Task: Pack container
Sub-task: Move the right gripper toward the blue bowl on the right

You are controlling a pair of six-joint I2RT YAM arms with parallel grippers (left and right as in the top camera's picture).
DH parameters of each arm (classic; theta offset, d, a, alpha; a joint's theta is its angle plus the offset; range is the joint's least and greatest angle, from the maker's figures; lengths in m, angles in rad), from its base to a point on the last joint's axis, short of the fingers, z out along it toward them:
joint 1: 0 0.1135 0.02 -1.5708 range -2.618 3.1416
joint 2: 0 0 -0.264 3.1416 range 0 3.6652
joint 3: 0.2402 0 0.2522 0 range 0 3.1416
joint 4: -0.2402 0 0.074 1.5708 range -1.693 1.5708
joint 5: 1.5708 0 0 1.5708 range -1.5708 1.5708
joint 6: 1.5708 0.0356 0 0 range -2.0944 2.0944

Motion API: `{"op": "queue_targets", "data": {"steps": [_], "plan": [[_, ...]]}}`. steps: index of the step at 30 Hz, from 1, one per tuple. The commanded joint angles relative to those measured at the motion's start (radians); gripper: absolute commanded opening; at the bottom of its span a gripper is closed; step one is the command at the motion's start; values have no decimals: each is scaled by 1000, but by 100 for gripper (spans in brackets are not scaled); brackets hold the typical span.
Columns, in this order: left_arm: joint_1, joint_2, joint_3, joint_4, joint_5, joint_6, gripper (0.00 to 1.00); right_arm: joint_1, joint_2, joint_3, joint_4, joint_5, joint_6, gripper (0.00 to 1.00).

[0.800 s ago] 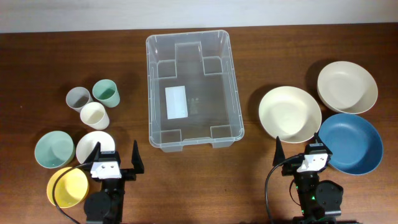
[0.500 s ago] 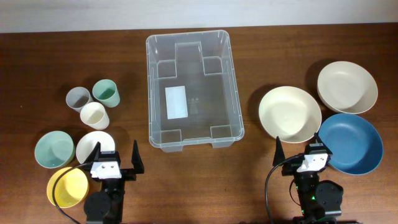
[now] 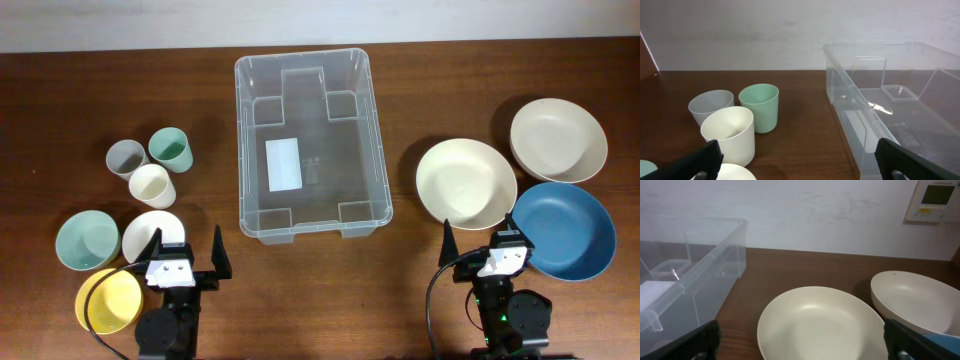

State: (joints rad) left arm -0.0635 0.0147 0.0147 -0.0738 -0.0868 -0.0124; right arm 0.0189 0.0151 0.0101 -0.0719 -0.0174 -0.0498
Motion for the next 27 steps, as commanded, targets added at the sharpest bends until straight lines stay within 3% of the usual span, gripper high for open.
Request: {"op": "queue_targets", "data": {"steps": [1, 27], "plan": [[1, -10, -6, 2, -8, -2, 100, -7, -2, -5, -4, -8, 2, 99], [1, -10, -6, 2, -13, -2, 100, -7, -2, -5, -4, -9, 2, 99]]}}
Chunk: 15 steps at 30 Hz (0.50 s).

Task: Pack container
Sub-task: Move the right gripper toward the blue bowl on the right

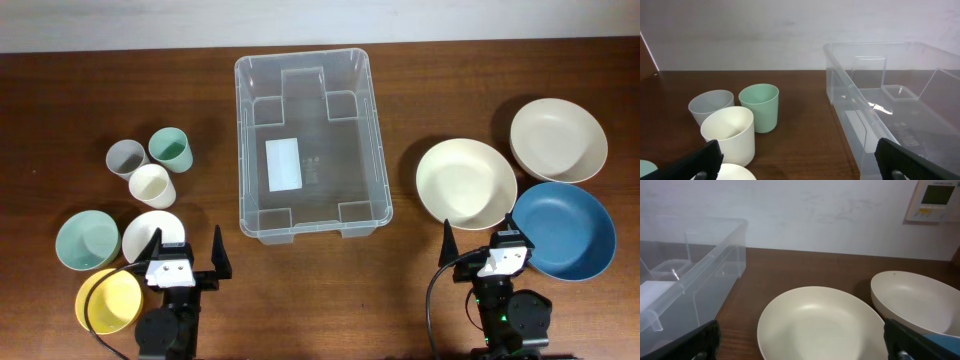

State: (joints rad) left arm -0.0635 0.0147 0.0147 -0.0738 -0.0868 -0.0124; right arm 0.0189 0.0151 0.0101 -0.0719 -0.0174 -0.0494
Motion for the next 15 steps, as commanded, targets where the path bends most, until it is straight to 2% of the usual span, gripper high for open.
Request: {"op": "queue_targets", "data": {"steps": [1, 7, 15], "plan": [[1, -10, -6, 3, -11, -2, 100, -7, -2, -5, -4, -9, 1, 99], [1, -10, -6, 8, -23, -1, 100, -7, -2, -5, -4, -9, 5, 99], [1, -10, -5, 7, -4, -3, 100, -7, 3, 2, -18, 12, 227, 99]]}}
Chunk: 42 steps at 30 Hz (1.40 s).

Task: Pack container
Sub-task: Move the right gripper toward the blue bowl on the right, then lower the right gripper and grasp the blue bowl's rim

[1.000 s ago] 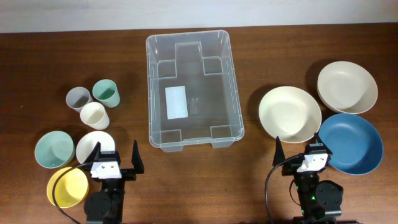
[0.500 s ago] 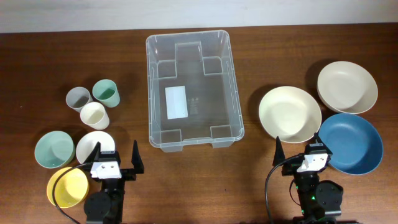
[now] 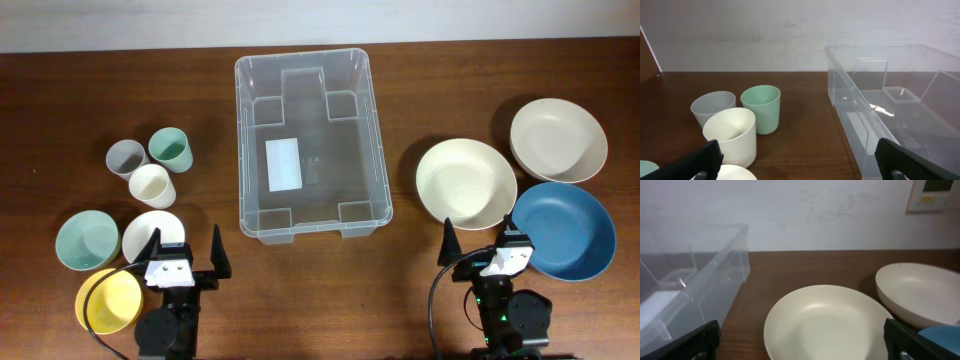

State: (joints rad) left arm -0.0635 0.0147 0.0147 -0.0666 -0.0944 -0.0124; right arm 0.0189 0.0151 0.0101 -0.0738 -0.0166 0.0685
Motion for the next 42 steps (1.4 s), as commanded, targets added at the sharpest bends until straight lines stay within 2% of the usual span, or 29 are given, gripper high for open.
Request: {"op": "queue_targets", "data": {"steps": [1, 6, 10, 15, 21, 25, 30, 31, 33, 35, 42], "plan": [[1, -10, -1, -2, 4, -3, 100, -7, 6, 14, -36, 26, 128, 99], [1, 2, 51, -29, 4, -3, 100, -7, 58, 137, -177, 109, 159, 99], [1, 42, 133, -81, 3, -16, 100, -7, 175, 302, -305, 185, 187, 99], [1, 138, 278, -167, 1, -100, 100, -9, 393, 550, -471, 197, 201, 99], [1, 336, 528, -351, 5, -108, 100, -9, 712, 892, -776, 167, 202, 99], [1, 481, 725, -497, 66, -107, 100, -9, 911, 1078, -937, 109, 201, 99], [1, 575, 849, -580, 80, -107, 100, -10, 1059, 1152, -1008, 105, 183, 99], [1, 580, 851, -578, 80, -107, 100, -17, 1080, 1152, -1014, 144, 230, 99], [1, 582, 851, -578, 80, -107, 100, -58, 1120, 1152, -1041, 241, 417, 99], [1, 582, 851, -578, 80, -107, 100, -132, 1146, 1151, -1054, 253, 506, 99], [1, 582, 851, -578, 79, -107, 100, -537, 1176, 1151, -1051, 47, 524, 99]]}}
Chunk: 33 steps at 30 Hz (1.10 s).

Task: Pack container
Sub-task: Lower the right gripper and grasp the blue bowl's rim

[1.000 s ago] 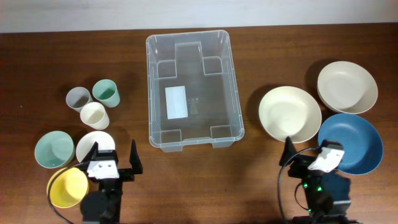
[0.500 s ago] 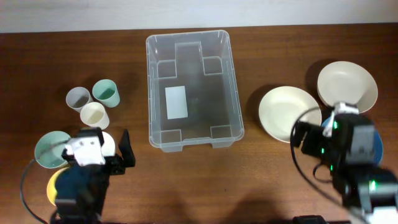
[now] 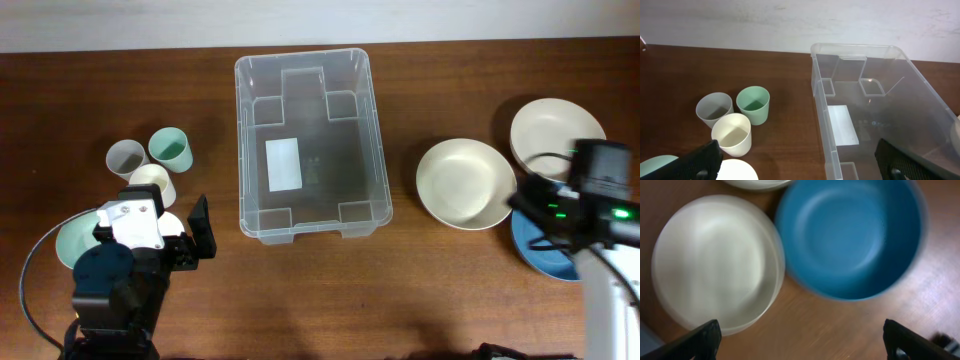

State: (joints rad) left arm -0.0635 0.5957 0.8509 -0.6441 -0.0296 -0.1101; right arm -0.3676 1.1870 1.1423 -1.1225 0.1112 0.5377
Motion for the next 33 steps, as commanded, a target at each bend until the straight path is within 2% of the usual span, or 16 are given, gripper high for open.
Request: {"op": "queue_targets", "data": {"steps": [1, 6, 13, 21, 28, 33], "plan": [[1, 1, 15, 0, 14, -9, 100, -218, 9, 19, 0, -108, 55, 99], [1, 1, 15, 0, 14, -10, 100, -460, 47, -6, 10, -213, -29, 99], [1, 1, 15, 0, 14, -9, 100, -686, 111, -197, 164, -473, -130, 99], [1, 1, 15, 8, 14, -9, 100, -718, 175, -411, 429, -543, -134, 99], [1, 1, 15, 8, 15, -10, 100, -718, 224, -495, 613, -571, -134, 99], [1, 1, 15, 8, 14, -10, 100, -718, 273, -521, 670, -575, -129, 100]]}}
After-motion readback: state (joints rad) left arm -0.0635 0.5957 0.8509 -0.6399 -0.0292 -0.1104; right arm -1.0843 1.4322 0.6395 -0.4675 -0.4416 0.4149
